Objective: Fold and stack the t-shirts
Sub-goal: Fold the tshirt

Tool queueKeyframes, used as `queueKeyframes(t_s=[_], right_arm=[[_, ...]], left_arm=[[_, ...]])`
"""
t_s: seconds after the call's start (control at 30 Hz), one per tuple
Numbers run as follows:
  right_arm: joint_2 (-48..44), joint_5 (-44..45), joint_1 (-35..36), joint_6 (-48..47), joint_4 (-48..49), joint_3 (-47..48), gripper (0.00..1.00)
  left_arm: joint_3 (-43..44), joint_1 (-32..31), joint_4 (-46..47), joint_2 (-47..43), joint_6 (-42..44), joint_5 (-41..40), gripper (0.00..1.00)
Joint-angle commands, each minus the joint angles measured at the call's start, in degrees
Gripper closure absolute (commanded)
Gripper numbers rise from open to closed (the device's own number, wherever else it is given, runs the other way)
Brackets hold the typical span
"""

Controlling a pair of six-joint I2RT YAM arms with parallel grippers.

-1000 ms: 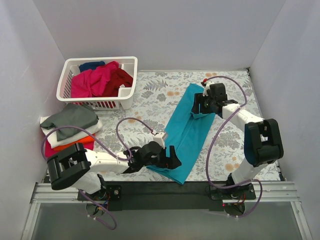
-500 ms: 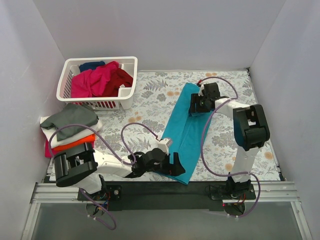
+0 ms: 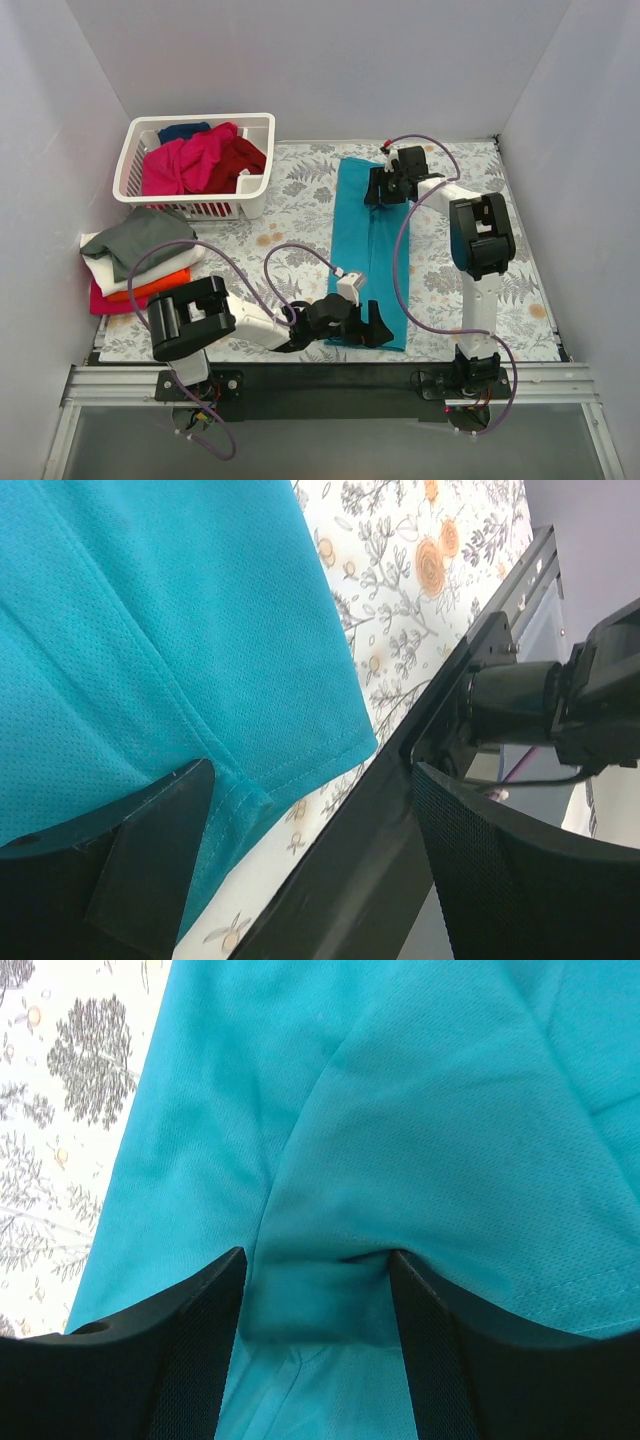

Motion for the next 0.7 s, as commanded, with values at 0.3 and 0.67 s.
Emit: queueKeyframes(t_s=[0.3,0.67], right_arm=[[0.34,-2.07,0.11,-4.23,-2.17,2.21,0.46],[-21.78,9.35,1.08,-5.55,-0.06,-15.44,0.46]], left_arm=[[5.88,-0.75,-11.15,0.09,4.1,-3.38,0.24],[4.57,-0.75,-15.98,-17.13,8.31,-8.12,0.21]])
